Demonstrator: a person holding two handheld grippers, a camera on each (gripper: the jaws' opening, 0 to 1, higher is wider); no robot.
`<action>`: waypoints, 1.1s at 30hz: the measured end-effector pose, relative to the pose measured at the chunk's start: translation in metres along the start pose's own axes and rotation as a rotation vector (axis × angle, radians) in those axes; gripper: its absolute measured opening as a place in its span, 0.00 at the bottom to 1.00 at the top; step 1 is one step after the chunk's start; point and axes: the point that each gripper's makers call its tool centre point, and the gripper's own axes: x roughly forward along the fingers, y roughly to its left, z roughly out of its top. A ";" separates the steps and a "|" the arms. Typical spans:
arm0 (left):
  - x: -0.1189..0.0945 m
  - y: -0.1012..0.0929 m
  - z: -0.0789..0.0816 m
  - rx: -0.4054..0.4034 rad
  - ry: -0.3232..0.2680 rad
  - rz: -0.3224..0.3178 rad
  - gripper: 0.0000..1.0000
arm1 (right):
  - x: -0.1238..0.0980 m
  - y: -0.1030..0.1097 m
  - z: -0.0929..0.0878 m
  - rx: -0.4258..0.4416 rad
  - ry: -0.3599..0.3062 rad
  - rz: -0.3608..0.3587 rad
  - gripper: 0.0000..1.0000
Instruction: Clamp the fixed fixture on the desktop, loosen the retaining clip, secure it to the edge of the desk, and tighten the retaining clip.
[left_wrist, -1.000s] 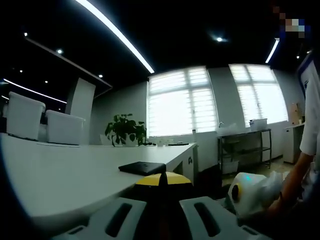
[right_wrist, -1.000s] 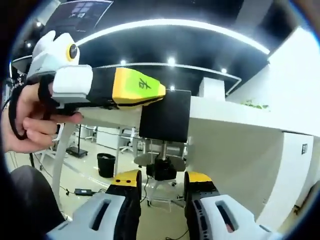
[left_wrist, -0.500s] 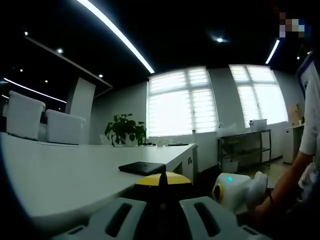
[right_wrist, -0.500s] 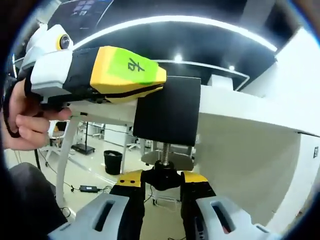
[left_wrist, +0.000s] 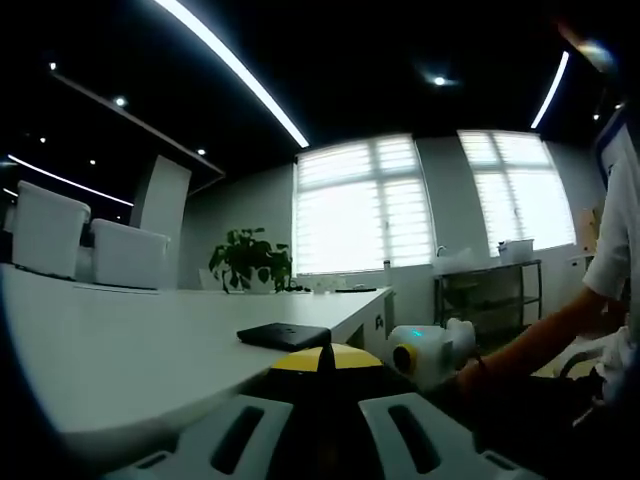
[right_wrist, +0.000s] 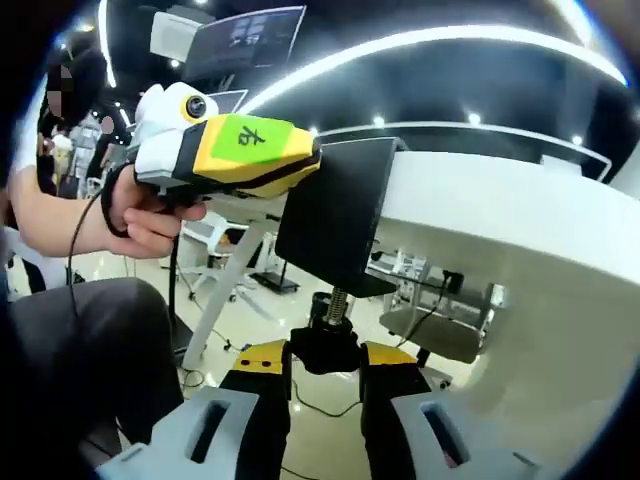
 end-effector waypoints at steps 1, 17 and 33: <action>0.000 0.000 0.000 -0.001 -0.002 0.000 0.03 | 0.000 0.002 0.000 0.006 0.001 0.017 0.25; 0.002 0.001 -0.001 0.009 -0.006 0.001 0.03 | -0.028 0.021 -0.023 0.063 0.005 -0.227 0.43; 0.004 0.002 0.000 0.005 -0.007 0.010 0.03 | -0.044 0.027 -0.006 0.143 0.043 -0.675 0.42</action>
